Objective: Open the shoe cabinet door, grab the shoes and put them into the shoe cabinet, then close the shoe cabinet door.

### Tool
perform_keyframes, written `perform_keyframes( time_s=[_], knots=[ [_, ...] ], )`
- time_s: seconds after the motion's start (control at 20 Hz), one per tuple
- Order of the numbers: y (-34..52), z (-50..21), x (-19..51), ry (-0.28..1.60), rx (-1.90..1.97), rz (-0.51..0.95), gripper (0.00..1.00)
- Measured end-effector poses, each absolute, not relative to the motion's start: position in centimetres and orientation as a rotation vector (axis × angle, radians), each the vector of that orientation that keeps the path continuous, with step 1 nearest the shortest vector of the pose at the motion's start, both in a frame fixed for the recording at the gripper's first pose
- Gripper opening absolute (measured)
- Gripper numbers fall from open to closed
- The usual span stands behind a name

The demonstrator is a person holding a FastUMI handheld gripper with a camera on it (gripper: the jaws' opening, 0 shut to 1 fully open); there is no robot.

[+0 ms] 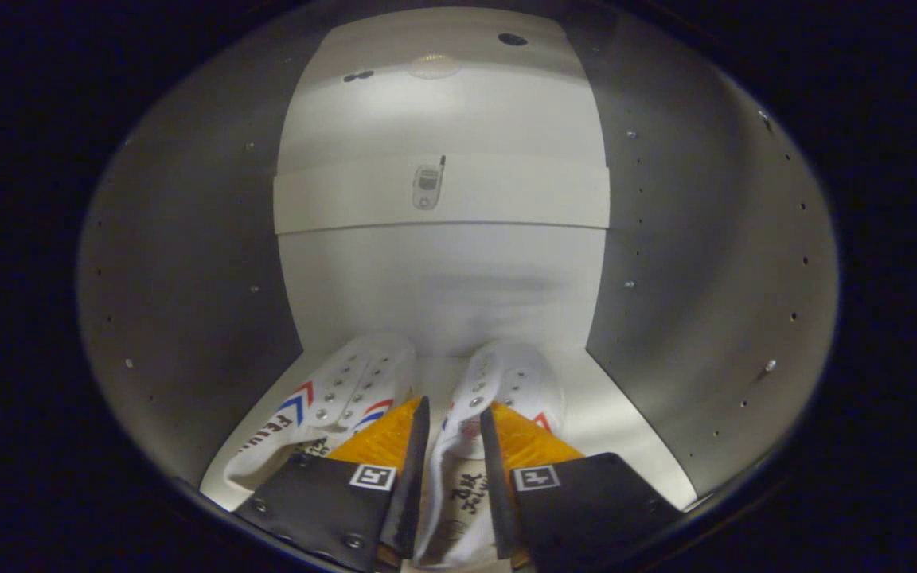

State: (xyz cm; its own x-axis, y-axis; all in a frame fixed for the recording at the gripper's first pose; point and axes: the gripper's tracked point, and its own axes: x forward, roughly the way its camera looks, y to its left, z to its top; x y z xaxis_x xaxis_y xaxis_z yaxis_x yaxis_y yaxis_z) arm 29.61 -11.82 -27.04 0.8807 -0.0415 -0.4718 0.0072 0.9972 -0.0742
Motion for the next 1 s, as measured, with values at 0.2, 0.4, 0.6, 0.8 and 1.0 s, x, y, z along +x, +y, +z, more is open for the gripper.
perform_keyframes(
  time_s=[0.2,0.4,0.6,0.8,1.0],
  knots=[
    [-11.9,-25.8,28.8,0.469,-0.061,-0.043,0.40],
    [-11.9,-23.9,27.3,0.427,-0.065,-0.059,0.40],
    [-11.5,-22.5,25.3,0.400,-0.066,-0.073,0.40],
    [-10.7,-21.3,22.4,0.376,-0.050,-0.092,0.40],
    [-10.1,-20.2,18.9,0.362,-0.043,-0.116,0.40]
  ],
)
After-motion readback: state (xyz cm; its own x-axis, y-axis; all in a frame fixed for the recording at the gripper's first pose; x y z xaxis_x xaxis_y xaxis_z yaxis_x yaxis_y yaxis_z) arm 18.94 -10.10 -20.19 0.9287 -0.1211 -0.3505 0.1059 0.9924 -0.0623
